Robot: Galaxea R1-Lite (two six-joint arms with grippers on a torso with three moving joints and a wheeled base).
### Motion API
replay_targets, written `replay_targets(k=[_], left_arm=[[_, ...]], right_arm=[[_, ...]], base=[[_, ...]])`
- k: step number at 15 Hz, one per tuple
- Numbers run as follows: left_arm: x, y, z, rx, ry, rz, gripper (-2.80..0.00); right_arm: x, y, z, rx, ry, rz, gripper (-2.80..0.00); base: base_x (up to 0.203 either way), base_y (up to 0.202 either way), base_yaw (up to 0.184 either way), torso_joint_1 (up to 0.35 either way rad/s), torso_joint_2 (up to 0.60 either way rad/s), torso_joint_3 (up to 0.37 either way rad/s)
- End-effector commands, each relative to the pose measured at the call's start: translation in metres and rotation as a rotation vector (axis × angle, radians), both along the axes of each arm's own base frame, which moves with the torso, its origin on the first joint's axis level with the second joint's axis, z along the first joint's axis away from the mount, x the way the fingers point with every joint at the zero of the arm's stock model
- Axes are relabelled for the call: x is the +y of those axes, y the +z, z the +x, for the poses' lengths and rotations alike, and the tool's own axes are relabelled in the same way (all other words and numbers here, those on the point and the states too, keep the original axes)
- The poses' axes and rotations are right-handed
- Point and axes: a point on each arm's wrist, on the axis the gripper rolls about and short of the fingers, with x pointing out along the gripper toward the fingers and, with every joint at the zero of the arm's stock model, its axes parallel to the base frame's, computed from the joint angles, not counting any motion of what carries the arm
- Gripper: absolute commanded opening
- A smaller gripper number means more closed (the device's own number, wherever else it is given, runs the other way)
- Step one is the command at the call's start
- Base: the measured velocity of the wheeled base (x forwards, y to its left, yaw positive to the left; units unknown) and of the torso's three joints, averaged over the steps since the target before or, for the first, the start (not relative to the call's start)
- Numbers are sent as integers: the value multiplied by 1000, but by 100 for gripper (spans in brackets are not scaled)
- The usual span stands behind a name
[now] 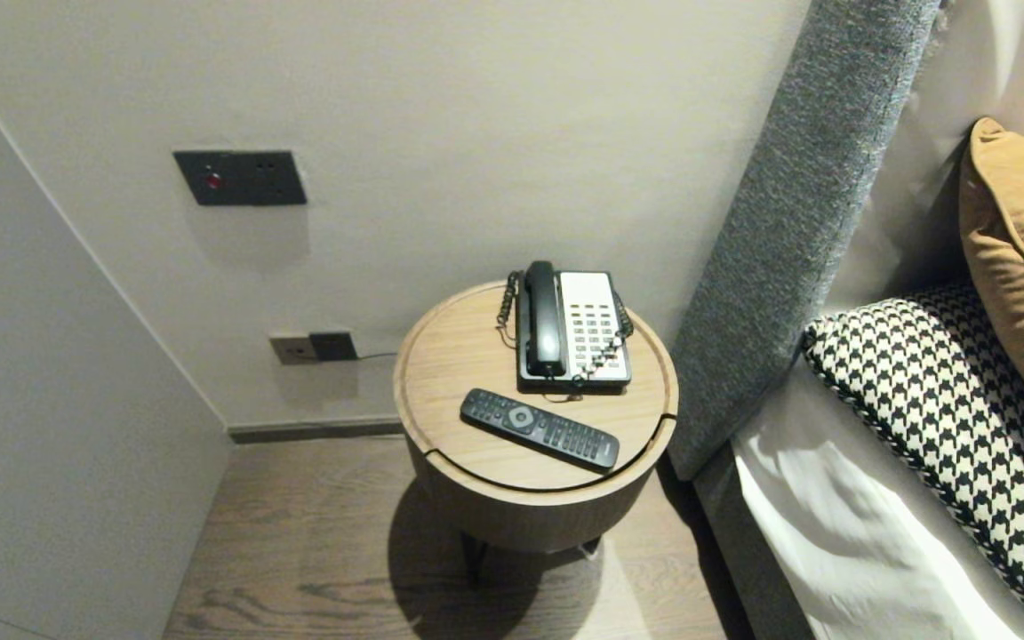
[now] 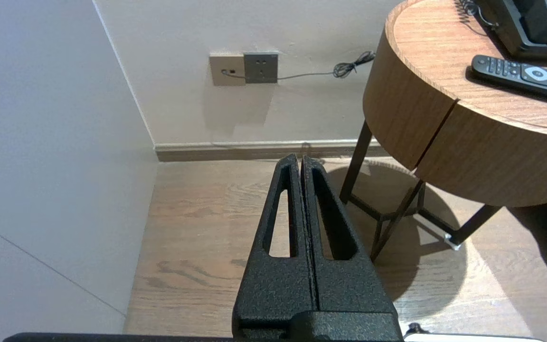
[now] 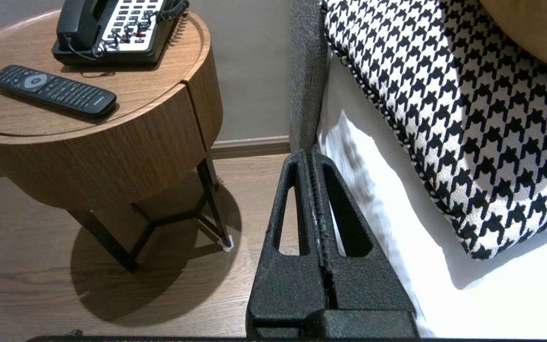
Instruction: Open the nightstand drawer
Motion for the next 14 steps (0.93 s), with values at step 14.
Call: replay_targets(k=[14], left_arm=[[0,0,0,0,1,0,-280]], right_arm=[[1,151,19,133,67,46,-280]], base=[[0,0,0,0,0,0]])
